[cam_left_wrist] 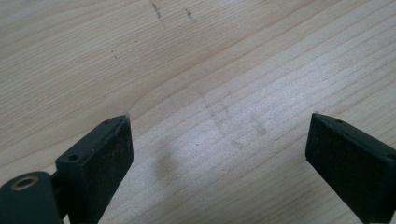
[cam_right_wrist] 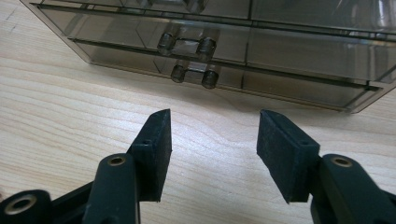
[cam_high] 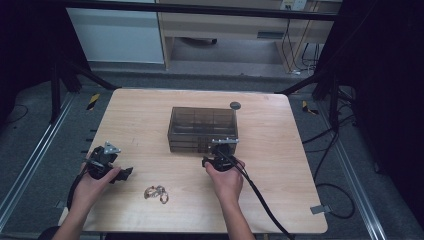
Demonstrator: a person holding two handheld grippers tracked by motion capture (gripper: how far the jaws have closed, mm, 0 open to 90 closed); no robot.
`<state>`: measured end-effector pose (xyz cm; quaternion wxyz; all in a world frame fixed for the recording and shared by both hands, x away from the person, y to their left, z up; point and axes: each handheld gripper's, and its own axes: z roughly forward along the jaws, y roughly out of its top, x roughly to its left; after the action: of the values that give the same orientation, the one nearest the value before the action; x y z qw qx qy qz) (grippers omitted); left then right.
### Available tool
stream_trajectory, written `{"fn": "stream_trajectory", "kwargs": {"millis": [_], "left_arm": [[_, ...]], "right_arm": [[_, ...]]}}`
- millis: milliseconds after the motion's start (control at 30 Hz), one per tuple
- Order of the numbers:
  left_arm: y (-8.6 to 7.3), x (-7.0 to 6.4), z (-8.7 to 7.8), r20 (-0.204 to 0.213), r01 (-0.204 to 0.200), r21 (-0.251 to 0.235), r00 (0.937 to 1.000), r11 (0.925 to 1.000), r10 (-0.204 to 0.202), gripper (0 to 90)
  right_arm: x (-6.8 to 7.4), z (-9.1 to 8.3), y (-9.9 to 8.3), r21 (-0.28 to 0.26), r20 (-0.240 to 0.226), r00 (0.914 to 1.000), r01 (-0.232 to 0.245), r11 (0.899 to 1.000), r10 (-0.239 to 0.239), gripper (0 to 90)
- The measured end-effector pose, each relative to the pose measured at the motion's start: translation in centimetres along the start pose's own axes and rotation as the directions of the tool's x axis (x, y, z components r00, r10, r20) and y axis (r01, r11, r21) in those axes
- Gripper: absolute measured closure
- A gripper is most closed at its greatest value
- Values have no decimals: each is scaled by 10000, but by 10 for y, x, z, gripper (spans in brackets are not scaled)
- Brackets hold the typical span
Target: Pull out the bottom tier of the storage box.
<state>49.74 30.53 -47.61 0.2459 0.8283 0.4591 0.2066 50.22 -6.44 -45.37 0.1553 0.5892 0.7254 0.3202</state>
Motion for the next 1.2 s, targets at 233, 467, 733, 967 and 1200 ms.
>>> {"fn": "stream_trajectory", "kwargs": {"millis": [233, 467, 733, 967, 1200], "left_arm": [[0, 0, 0, 21, 30, -29, 10000, 10000, -30, 75], [0, 0, 0, 54, 38, -50, 10000, 10000, -38, 75], [1, 0, 0, 136, 86, -77, 9999, 9999, -85, 75], [1, 1, 0, 186, 117, -103, 9998, 9999, -115, 75], [1, 1, -1, 218, 142, -155, 9997, 9998, -139, 75]], "right_arm": [[2, 5, -2, 28, -1, 10000, -66, 10000, 66, 465], [3, 12, 0, 109, 24, 9995, -328, 9994, 328, 475], [13, 24, 9, 253, 44, 9986, -529, 9983, 528, 465], [18, 34, 16, 343, 221, 9972, -715, 9968, 708, 464], [24, 45, 18, 526, 527, 9968, -632, 9966, 605, 463]]}}
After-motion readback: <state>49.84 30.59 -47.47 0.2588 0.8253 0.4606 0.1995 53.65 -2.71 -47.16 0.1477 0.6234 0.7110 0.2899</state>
